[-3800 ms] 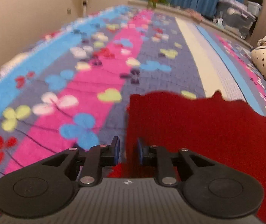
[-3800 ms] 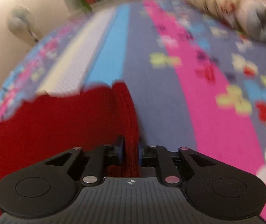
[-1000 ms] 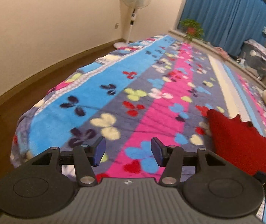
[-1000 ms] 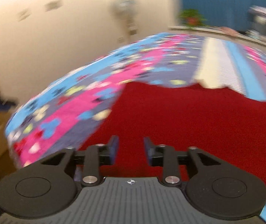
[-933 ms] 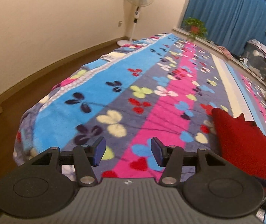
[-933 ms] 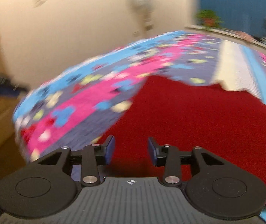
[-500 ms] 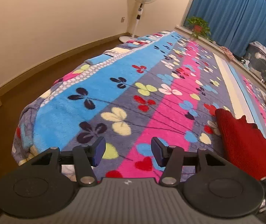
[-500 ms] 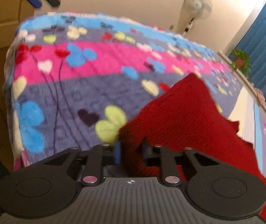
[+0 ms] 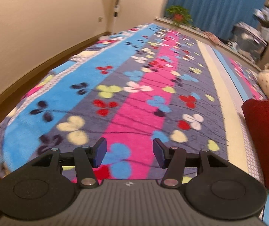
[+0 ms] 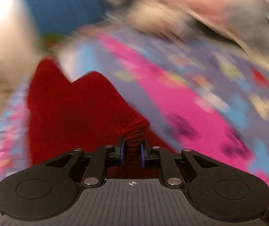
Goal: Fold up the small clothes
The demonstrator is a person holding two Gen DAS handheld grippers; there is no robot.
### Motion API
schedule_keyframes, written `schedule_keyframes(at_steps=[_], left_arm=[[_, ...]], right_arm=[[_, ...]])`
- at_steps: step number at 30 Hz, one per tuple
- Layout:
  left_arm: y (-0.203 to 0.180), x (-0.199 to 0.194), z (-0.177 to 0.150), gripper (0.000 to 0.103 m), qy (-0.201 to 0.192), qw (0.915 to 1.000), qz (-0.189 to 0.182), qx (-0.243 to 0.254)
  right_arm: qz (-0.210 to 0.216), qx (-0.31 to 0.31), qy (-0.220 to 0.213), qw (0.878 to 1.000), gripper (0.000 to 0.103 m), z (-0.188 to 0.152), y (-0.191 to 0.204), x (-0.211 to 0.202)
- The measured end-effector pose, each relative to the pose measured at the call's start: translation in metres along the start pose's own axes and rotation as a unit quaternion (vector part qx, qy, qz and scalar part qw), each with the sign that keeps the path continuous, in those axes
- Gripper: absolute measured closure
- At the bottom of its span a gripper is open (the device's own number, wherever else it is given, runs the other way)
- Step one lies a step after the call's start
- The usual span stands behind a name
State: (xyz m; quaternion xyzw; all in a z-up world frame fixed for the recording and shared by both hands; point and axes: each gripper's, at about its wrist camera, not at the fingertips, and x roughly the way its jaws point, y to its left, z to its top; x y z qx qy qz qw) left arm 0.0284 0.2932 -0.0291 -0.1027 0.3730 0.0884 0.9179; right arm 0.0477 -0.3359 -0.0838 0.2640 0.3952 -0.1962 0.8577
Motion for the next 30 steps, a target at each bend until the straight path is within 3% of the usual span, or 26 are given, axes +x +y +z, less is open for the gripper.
schedule_keyframes(at_steps=[1, 2, 3, 5, 10, 12, 14, 18, 20, 21, 22, 23, 25, 27, 30], left_arm=[[-0.012, 0.003, 0.001, 0.044, 0.002, 0.9999, -0.003, 0.010], [-0.023, 0.006, 0.002, 0.044, 0.004, 0.9998, -0.006, 0.020], [-0.036, 0.010, 0.003, 0.043, 0.006, 0.9994, -0.010, 0.032], [-0.058, 0.015, 0.003, 0.043, 0.008, 0.9984, -0.015, 0.054], [-0.108, 0.026, 0.003, 0.038, 0.004, 0.9940, -0.026, 0.106], [-0.123, 0.030, 0.001, 0.038, 0.007, 0.9921, -0.027, 0.122], [-0.136, 0.036, -0.001, 0.037, 0.011, 0.9902, -0.026, 0.137], [-0.153, 0.044, -0.004, 0.036, 0.019, 0.9881, -0.021, 0.151], [-0.159, 0.049, -0.005, 0.035, 0.023, 0.9875, -0.017, 0.155], [-0.161, 0.051, -0.006, 0.035, 0.026, 0.9872, -0.015, 0.157], [-0.165, 0.054, -0.007, 0.035, 0.029, 0.9867, -0.012, 0.160], [-0.166, 0.056, -0.008, 0.035, 0.030, 0.9863, -0.011, 0.162], [-0.171, 0.060, -0.010, 0.033, 0.032, 0.9853, -0.008, 0.167], [-0.176, 0.059, -0.010, 0.033, 0.023, 0.9850, -0.011, 0.171], [-0.184, 0.059, -0.006, 0.025, 0.002, 0.9870, -0.034, 0.157]], right_arm=[[-0.003, 0.030, 0.023, 0.999, 0.082, 0.001, -0.017, 0.007], [-0.001, 0.047, 0.020, 0.999, 0.074, 0.003, -0.026, 0.006], [-0.006, 0.041, 0.005, 0.999, 0.067, 0.008, -0.030, -0.001], [-0.014, 0.012, -0.030, 0.999, 0.064, 0.019, -0.030, -0.018], [0.069, -0.053, -0.063, 0.994, 0.062, 0.064, -0.032, -0.045], [0.106, -0.112, -0.069, 0.986, 0.049, 0.077, -0.024, -0.048], [0.140, -0.174, -0.061, 0.973, 0.043, 0.085, -0.008, -0.045], [0.174, -0.261, -0.016, 0.949, 0.041, 0.087, 0.014, -0.013], [0.165, -0.285, 0.015, 0.944, 0.041, 0.084, 0.022, 0.015], [0.139, -0.299, 0.042, 0.943, 0.041, 0.078, 0.023, 0.036], [0.119, -0.305, 0.062, 0.943, 0.041, 0.072, 0.021, 0.053], [0.108, -0.297, 0.086, 0.945, 0.034, 0.068, 0.014, 0.071], [0.114, -0.248, 0.119, 0.955, 0.028, 0.078, 0.008, 0.083], [0.149, -0.217, 0.090, 0.961, 0.029, 0.096, 0.006, 0.075], [0.168, -0.173, 0.054, 0.969, 0.029, 0.118, -0.006, 0.072]])
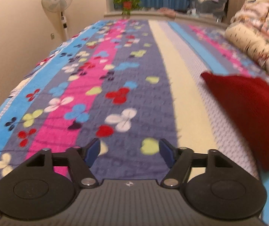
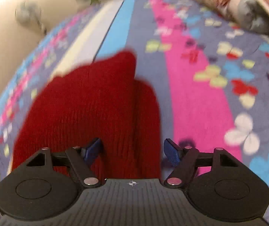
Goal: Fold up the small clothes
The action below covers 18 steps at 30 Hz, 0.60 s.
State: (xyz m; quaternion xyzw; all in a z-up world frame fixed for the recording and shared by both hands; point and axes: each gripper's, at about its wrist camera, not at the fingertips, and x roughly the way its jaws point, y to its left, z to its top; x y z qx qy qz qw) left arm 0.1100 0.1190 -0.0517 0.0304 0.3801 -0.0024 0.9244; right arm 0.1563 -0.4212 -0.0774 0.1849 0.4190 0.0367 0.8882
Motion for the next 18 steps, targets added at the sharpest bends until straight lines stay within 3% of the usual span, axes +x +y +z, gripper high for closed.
schedule_keyframes(at_steps=[4, 6, 9, 13, 14, 16, 18], left_arm=[[-0.031, 0.012, 0.023, 0.023, -0.014, 0.9995, -0.028, 0.001], [-0.052, 0.023, 0.036, 0.021, -0.013, 0.9971, -0.073, -0.017], [-0.090, 0.046, 0.051, 0.017, 0.001, 0.9858, -0.152, -0.072], [-0.132, 0.099, 0.052, 0.009, 0.064, 0.9474, -0.256, -0.181], [-0.141, 0.115, 0.051, 0.009, 0.088, 0.9379, -0.270, -0.200], [-0.153, 0.138, 0.047, 0.008, 0.118, 0.9273, -0.280, -0.218], [-0.158, 0.157, 0.042, 0.005, 0.132, 0.9078, -0.308, -0.253]], right_arm=[[0.031, 0.079, -0.003, 0.996, 0.027, 0.013, -0.024, 0.016], [0.046, 0.096, 0.010, 0.994, 0.026, 0.018, -0.033, 0.027], [0.060, 0.123, 0.042, 0.990, 0.019, 0.013, -0.034, 0.044], [0.090, 0.152, 0.065, 0.982, 0.012, 0.013, -0.046, 0.063], [0.097, 0.158, 0.069, 0.980, 0.010, 0.012, -0.047, 0.066], [0.115, 0.170, 0.075, 0.976, 0.010, 0.011, -0.049, 0.070], [0.126, 0.175, 0.078, 0.973, 0.009, 0.010, -0.049, 0.075]])
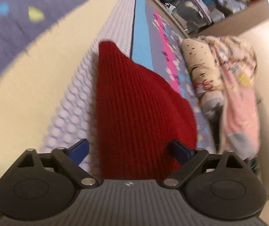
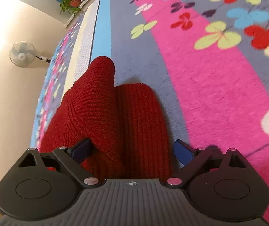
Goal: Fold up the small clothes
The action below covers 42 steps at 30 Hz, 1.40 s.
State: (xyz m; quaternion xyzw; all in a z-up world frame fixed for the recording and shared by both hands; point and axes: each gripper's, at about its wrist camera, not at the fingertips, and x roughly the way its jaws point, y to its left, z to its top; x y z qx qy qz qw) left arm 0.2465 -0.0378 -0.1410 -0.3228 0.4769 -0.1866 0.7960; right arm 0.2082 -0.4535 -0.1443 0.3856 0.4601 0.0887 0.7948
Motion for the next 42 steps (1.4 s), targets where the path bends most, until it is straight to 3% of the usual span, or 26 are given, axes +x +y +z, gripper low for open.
schedule_keyframes(at_steps=[2, 6, 8, 9, 11, 13, 15, 18, 22, 25, 29, 31, 32, 33, 36, 40, 41, 42], left_arm=[[0.009, 0.017, 0.004, 0.005, 0.021, 0.9988, -0.027, -0.033], [0.012, 0.038, 0.006, 0.006, 0.027, 0.9983, -0.028, -0.044], [0.003, 0.040, 0.007, 0.011, 0.022, 0.9993, -0.011, -0.027], [-0.001, 0.040, 0.009, 0.017, 0.018, 0.9997, -0.002, -0.019], [-0.012, 0.033, 0.011, 0.027, 0.011, 0.9999, 0.010, 0.004], [-0.027, 0.020, 0.012, 0.036, -0.001, 0.9988, 0.019, 0.045], [-0.045, 0.003, 0.016, 0.037, -0.024, 0.9952, 0.020, 0.093], [-0.069, -0.030, 0.025, 0.038, -0.064, 0.9845, 0.033, 0.160], [-0.068, -0.083, 0.047, 0.038, -0.101, 0.9732, 0.045, 0.202], [-0.049, -0.122, 0.062, 0.037, -0.111, 0.9688, 0.063, 0.212], [-0.001, -0.144, 0.073, 0.023, -0.098, 0.9737, 0.100, 0.180], [0.028, -0.142, 0.073, 0.022, -0.083, 0.9732, 0.153, 0.150], [0.037, -0.143, 0.071, 0.022, -0.079, 0.9680, 0.188, 0.145], [0.042, -0.146, 0.067, 0.023, -0.076, 0.9632, 0.212, 0.147], [0.042, -0.170, 0.049, 0.024, -0.079, 0.9617, 0.196, 0.175], [0.027, -0.193, 0.018, 0.030, -0.091, 0.9554, 0.159, 0.232], [0.022, -0.191, 0.012, 0.031, -0.093, 0.9533, 0.154, 0.243], [0.021, -0.190, 0.004, 0.034, -0.093, 0.9508, 0.150, 0.255]], right_arm=[[0.010, 0.001, 0.003, 1.000, 0.009, 0.001, -0.001, 0.005], [0.019, -0.003, 0.000, 1.000, 0.009, -0.001, 0.003, 0.010], [0.027, -0.007, -0.010, 1.000, 0.021, 0.000, 0.006, 0.012], [0.040, -0.009, -0.014, 0.999, 0.038, 0.001, 0.007, 0.011], [0.040, -0.025, -0.025, 0.999, 0.045, 0.001, 0.015, 0.009], [0.042, -0.034, -0.030, 0.998, 0.049, 0.001, 0.018, 0.010], [0.053, -0.037, -0.040, 0.997, 0.058, -0.001, 0.021, 0.008], [0.092, -0.070, -0.063, 0.991, 0.064, -0.006, 0.041, 0.007], [0.157, -0.104, -0.090, 0.978, 0.064, -0.016, 0.081, 0.009], [0.178, -0.140, -0.096, 0.969, 0.064, -0.032, 0.120, 0.020], [0.149, -0.187, -0.080, 0.968, 0.068, -0.058, 0.151, 0.048], [0.104, -0.201, -0.060, 0.972, 0.076, -0.067, 0.154, 0.065], [0.062, -0.214, -0.051, 0.973, 0.093, -0.070, 0.154, 0.076], [0.012, -0.232, -0.049, 0.971, 0.099, -0.074, 0.151, 0.085], [-0.028, -0.193, -0.029, 0.980, 0.098, -0.071, 0.135, 0.092], [0.027, -0.199, -0.061, 0.978, 0.094, -0.066, 0.147, 0.062], [0.049, -0.204, -0.066, 0.976, 0.085, -0.067, 0.152, 0.055], [0.072, -0.210, -0.067, 0.973, 0.068, -0.072, 0.160, 0.050]])
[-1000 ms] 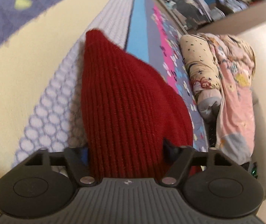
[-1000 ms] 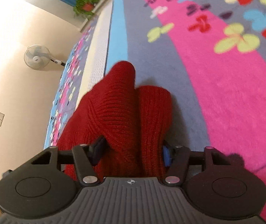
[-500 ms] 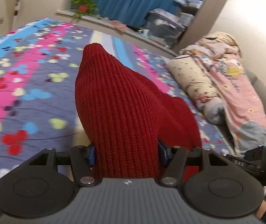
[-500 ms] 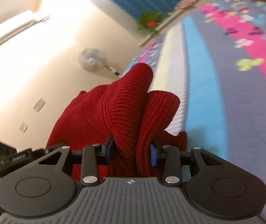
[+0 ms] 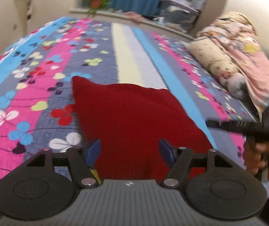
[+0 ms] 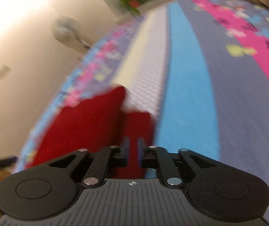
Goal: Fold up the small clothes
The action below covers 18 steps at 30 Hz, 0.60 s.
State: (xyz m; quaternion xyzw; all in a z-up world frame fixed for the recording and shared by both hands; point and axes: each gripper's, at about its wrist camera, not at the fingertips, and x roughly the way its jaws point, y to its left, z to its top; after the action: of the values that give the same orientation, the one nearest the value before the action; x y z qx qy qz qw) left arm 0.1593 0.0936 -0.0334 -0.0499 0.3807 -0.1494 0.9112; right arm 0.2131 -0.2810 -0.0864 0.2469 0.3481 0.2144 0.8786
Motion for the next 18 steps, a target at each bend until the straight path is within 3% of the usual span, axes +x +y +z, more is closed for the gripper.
schedule_keyframes(at_steps=[2, 3, 5, 6, 8, 10, 11, 12, 16, 18], left_arm=[[-0.010, 0.009, -0.016, 0.040, 0.005, 0.9998, -0.001, 0.019], [-0.010, 0.017, -0.026, 0.042, 0.020, 0.9996, 0.001, 0.020], [-0.011, 0.037, -0.045, 0.042, 0.060, 0.9977, 0.023, 0.021], [-0.014, 0.038, -0.045, 0.042, 0.062, 0.9973, 0.031, 0.025], [-0.019, 0.024, -0.038, 0.043, 0.030, 0.9990, 0.016, 0.029], [-0.016, 0.013, -0.036, 0.044, 0.008, 0.9998, -0.004, 0.017], [-0.013, 0.010, -0.036, 0.045, 0.006, 0.9999, -0.006, 0.012], [-0.012, 0.010, -0.037, 0.048, 0.009, 0.9999, -0.004, 0.013], [-0.009, 0.035, -0.051, 0.050, 0.090, 0.9952, 0.023, 0.033], [-0.008, 0.036, -0.051, 0.050, 0.097, 0.9948, 0.015, 0.027]], right_arm=[[0.031, -0.016, 0.010, 0.999, 0.042, -0.002, 0.019, -0.001], [0.041, -0.028, 0.030, 0.998, 0.036, -0.009, 0.023, 0.000], [0.024, -0.062, 0.082, 0.994, 0.036, -0.023, 0.036, 0.011], [0.004, -0.084, 0.100, 0.991, 0.037, -0.031, 0.040, 0.015], [-0.039, -0.120, 0.124, 0.984, 0.041, -0.046, 0.043, 0.023], [-0.026, -0.111, 0.126, 0.985, 0.057, -0.047, 0.043, 0.022], [-0.015, -0.106, 0.122, 0.987, 0.077, -0.045, 0.044, 0.018], [-0.006, -0.109, 0.116, 0.987, 0.086, -0.044, 0.049, 0.012], [-0.015, -0.124, 0.120, 0.985, 0.088, -0.046, 0.056, -0.001], [-0.032, -0.129, 0.138, 0.982, 0.088, -0.053, 0.051, 0.003]])
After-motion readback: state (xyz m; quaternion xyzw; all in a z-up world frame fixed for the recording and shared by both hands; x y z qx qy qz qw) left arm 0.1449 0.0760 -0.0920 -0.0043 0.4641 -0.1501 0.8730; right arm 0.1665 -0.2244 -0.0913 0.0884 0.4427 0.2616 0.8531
